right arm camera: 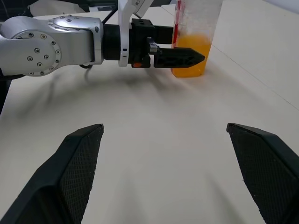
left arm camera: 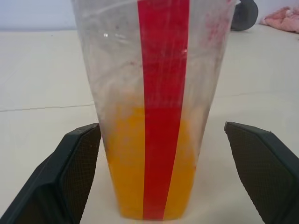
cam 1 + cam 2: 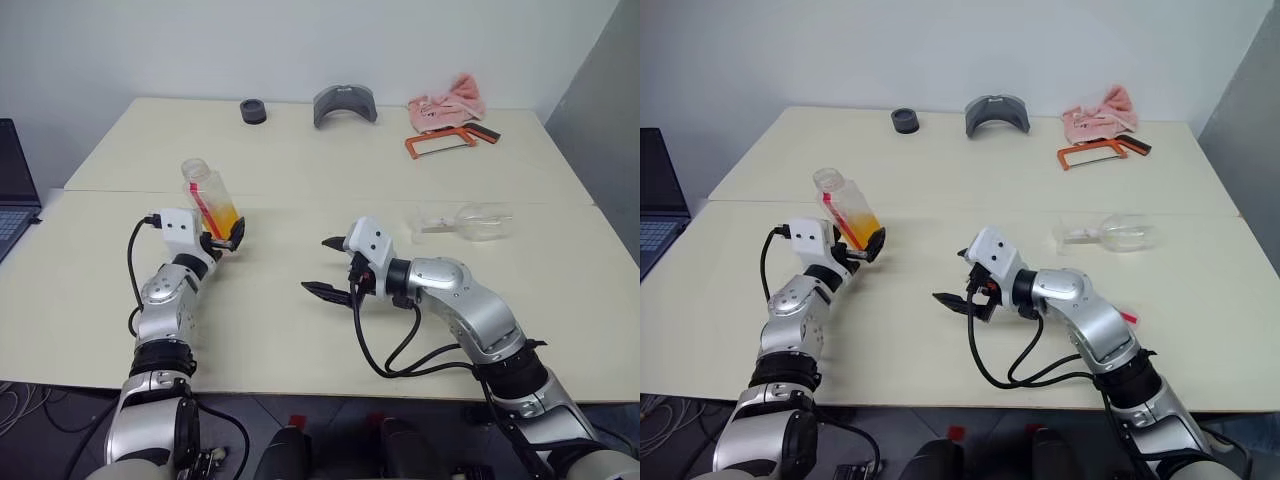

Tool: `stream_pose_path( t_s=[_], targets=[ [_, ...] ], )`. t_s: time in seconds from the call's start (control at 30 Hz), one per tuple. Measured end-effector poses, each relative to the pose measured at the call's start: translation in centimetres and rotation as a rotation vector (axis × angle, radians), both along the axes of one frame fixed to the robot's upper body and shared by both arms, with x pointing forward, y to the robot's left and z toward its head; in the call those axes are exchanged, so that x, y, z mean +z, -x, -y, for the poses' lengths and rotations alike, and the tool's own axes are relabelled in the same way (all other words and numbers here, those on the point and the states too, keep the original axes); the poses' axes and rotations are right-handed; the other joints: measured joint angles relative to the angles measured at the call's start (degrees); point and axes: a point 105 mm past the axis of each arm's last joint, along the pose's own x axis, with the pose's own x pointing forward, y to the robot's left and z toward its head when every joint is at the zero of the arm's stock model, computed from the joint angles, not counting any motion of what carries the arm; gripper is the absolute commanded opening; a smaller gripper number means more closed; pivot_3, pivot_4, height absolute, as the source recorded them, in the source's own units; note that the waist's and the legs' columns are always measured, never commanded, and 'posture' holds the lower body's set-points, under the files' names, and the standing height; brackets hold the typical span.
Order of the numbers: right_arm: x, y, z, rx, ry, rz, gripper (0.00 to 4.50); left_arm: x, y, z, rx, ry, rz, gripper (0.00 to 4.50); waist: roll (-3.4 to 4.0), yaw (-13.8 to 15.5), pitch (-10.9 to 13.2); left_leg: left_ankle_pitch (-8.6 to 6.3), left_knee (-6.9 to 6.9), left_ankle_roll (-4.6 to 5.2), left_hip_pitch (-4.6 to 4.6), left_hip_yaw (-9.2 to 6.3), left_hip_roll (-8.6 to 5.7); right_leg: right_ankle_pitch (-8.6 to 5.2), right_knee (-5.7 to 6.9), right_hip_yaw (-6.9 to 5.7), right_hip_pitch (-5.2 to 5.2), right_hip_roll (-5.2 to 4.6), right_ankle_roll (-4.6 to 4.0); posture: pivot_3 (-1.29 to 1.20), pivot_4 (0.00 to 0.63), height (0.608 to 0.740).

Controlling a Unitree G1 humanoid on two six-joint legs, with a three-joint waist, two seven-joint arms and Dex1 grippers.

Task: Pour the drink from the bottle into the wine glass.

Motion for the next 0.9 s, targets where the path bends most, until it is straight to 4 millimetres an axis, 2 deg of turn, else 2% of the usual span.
stream_pose_path(
  t_s=[0.33,0.5,0.6,0.67,0.77,0.9],
  targets=[
    [-1.2,0.8,1.3,-0.014,0.027,-0.019,4.5,-1.2,1.7,-0.2,0.0,-0.031,-0.017,4.49,-0.01,0.1,0.0,0.0,-0.01,0.0,0.0,0.01,0.03,0.0,-0.01,0.04,0.0,-0.02,0.0,0.0,0.15,0.74],
    [-2.7,1.5,3.9,-0.086,0.043,-0.078,4.5,-2.6,3.8,-0.1,-0.01,-0.046,-0.061,4.49,-0.01,0.1,0.0,-0.02,-0.03,0.03,0.0,0.03,0.03,0.0,-0.05,0.08,0.02,-0.07,0.0,0.0,0.15,0.74],
    [-2.9,2.0,5.3,-0.148,-0.012,-0.13,4.5,-2.6,5.1,0.7,-0.047,-0.052,-0.065,4.49,-0.01,0.2,0.0,-0.12,-0.04,0.21,0.01,-0.01,0.08,0.0,-0.04,0.1,0.06,-0.08,0.0,0.0,0.15,0.74],
    [-2.9,2.0,6.7,-0.227,-0.071,-0.174,4.5,-2.6,6.2,1.8,-0.125,-0.063,-0.073,4.49,-0.01,0.2,0.0,-0.12,-0.04,0.21,0.02,0.01,0.08,0.0,-0.04,0.13,0.08,-0.08,-0.01,0.0,0.15,0.74],
    [-3.0,1.3,9.1,-0.383,-0.162,-0.266,4.5,-2.2,7.9,5.0,-0.361,-0.109,-0.101,4.49,0.01,0.4,0.0,-0.12,-0.05,0.21,0.06,0.05,0.06,-0.01,-0.03,0.17,0.12,-0.03,-0.01,0.0,0.15,0.74],
    [-3.0,0.3,10.5,-0.523,-0.292,-0.413,4.5,-0.7,8.9,8.0,-0.6,-0.137,-0.111,4.49,0.02,0.5,0.0,-0.12,-0.13,0.21,0.48,0.13,0.09,-0.02,-0.02,0.15,0.43,0.15,-0.03,0.0,0.15,0.74]
  ],
)
